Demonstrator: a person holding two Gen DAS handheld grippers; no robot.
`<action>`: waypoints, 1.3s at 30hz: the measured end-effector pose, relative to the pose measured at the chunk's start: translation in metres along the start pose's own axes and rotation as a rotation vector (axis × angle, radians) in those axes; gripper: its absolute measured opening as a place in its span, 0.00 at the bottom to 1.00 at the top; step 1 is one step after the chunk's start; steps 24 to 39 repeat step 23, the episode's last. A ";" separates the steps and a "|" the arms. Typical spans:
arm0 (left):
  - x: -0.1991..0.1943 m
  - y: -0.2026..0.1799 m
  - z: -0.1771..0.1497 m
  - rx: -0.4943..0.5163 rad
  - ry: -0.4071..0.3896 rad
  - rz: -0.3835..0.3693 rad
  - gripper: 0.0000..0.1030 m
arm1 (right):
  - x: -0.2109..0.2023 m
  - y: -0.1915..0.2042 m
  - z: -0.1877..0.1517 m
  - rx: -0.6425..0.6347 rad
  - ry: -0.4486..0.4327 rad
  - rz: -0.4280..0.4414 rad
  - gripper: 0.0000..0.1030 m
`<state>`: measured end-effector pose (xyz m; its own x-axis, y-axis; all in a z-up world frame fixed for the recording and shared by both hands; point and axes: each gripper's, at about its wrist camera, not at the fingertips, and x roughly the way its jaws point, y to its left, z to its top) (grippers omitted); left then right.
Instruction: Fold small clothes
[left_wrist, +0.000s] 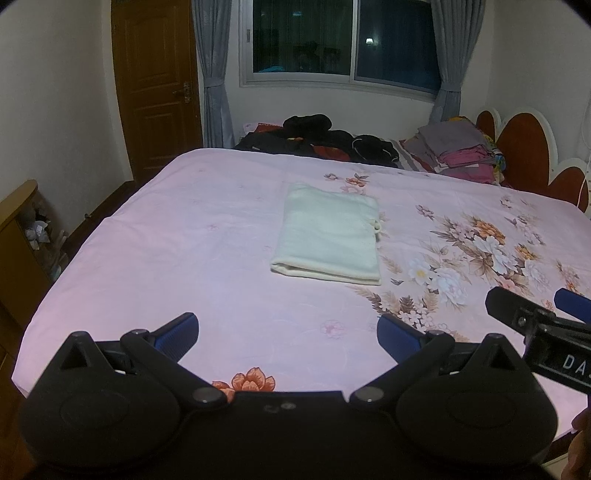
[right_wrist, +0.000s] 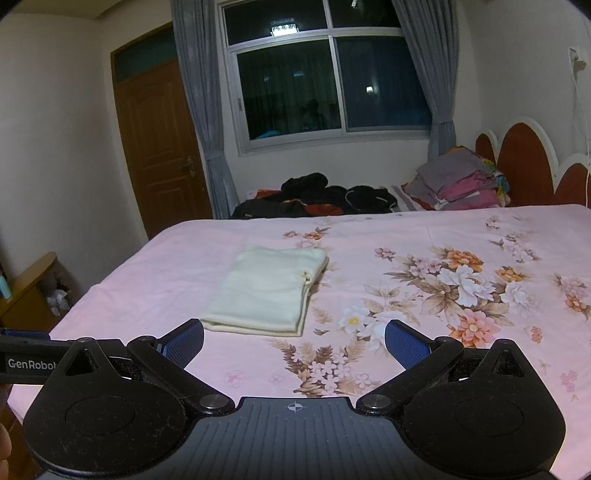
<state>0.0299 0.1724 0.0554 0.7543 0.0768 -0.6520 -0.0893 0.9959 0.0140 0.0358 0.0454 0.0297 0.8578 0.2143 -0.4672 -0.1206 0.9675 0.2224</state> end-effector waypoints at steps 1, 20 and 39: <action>0.000 -0.001 0.000 0.000 0.001 -0.001 1.00 | 0.001 -0.001 0.000 0.000 0.001 0.000 1.00; 0.009 -0.017 0.004 0.063 -0.040 -0.039 0.98 | 0.011 -0.019 -0.001 0.023 0.017 -0.011 1.00; 0.018 -0.016 0.011 0.054 -0.039 -0.027 1.00 | 0.014 -0.026 -0.001 0.035 0.023 -0.021 1.00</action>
